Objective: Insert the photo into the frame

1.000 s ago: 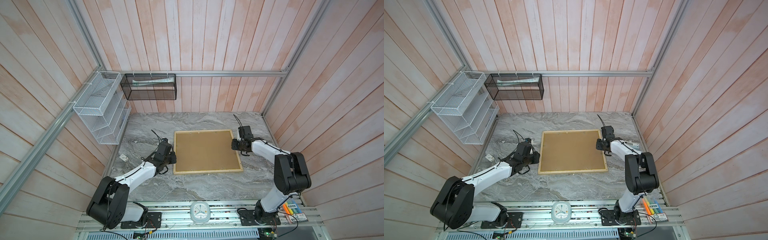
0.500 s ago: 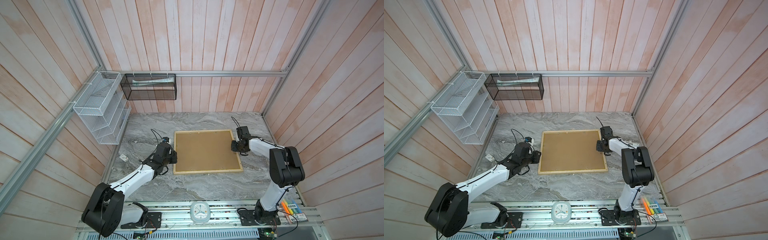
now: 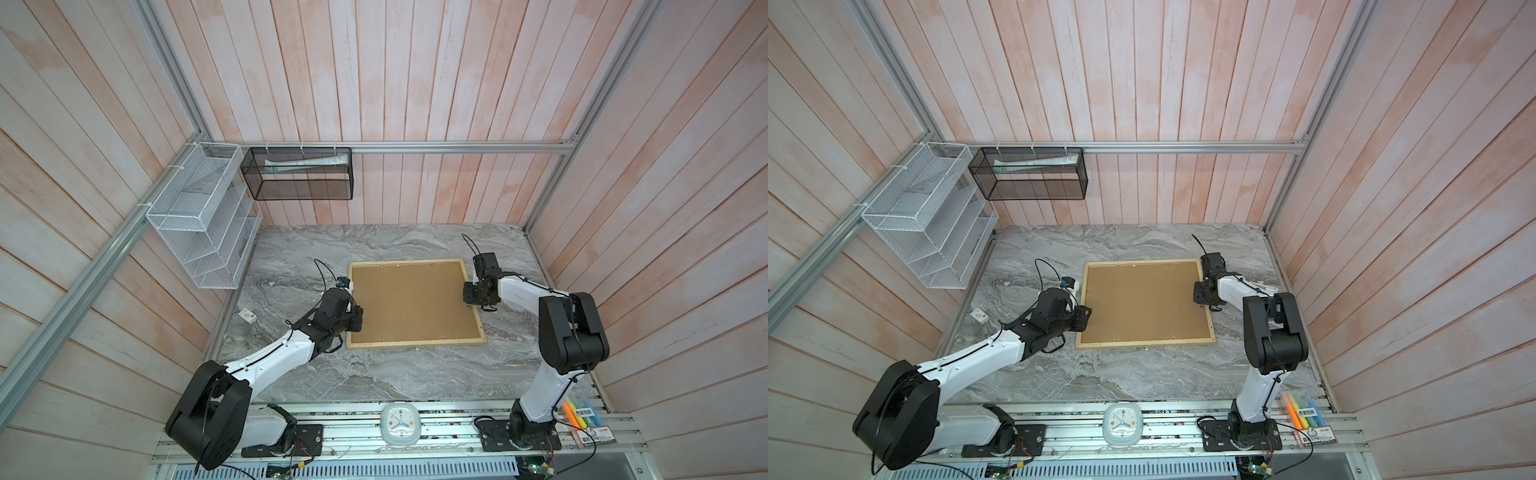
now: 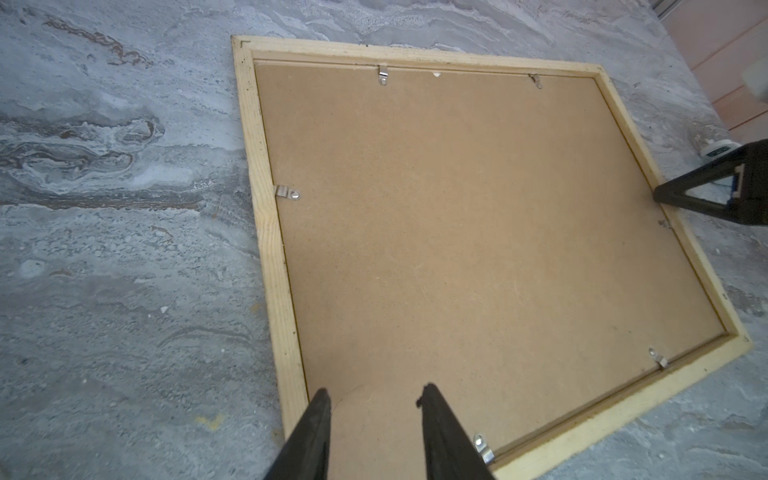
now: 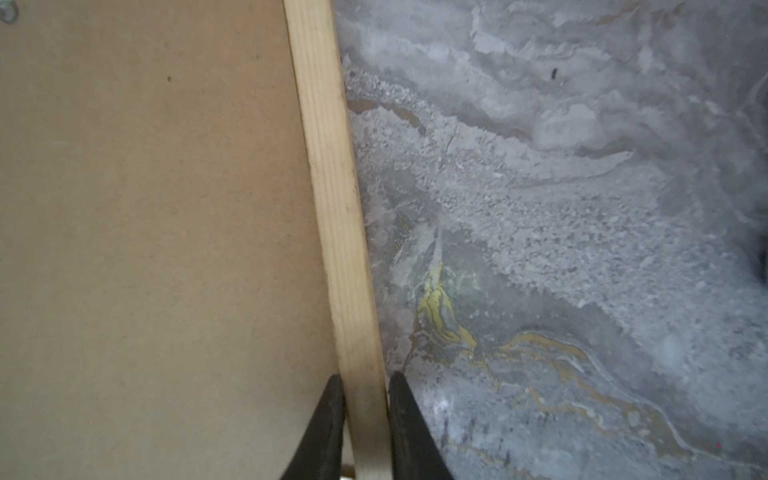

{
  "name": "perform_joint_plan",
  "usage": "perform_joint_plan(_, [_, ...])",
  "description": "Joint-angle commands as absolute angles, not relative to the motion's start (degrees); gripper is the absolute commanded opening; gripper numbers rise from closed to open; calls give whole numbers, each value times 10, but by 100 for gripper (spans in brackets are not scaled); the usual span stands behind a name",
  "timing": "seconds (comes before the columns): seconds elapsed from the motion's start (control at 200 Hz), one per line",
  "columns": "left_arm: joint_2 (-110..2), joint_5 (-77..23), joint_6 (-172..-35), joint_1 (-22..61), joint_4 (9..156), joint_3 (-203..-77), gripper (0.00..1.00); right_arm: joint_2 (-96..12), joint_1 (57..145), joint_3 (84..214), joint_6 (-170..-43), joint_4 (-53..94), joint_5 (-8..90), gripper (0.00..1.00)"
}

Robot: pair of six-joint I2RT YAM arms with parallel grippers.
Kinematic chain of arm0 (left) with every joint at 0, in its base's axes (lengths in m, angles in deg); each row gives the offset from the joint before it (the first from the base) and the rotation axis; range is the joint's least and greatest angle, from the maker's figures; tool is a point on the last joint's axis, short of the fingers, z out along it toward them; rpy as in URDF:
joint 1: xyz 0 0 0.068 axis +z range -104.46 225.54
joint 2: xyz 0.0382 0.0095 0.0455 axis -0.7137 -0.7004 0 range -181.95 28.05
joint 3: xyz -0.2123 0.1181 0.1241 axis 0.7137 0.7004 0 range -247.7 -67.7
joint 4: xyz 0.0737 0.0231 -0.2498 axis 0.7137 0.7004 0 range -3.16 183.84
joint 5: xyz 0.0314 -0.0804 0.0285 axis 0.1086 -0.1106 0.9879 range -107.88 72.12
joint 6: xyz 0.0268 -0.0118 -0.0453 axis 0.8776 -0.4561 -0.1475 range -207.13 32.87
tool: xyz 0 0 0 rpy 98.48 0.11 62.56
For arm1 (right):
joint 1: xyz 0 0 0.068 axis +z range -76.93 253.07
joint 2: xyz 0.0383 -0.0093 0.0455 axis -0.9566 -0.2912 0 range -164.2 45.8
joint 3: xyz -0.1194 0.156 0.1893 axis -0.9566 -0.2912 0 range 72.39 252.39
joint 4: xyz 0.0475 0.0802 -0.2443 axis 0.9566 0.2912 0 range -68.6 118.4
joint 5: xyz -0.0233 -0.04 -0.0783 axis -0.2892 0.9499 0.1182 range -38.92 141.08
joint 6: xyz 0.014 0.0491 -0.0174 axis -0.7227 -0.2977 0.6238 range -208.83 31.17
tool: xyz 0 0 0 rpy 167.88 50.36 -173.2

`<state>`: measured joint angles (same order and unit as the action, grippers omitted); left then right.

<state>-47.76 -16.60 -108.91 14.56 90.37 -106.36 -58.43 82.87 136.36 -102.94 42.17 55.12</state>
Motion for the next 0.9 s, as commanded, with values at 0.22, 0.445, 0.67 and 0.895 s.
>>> perform_joint_plan(0.22, [-442,-175,-1051,99,856,-1050,41,-632,826,1397,-1011,468,555,17])
perform_joint_plan(0.445, [-410,-151,-1032,65,821,-1038,42,-628,826,1413,-1001,484,571,6])
perform_joint_plan(0.67, [-373,-148,-1012,40,793,-1026,45,-584,826,1426,-997,495,583,3])
perform_joint_plan(0.895, [-371,-149,-998,0,764,-1009,49,-518,826,1439,-1001,500,567,2])
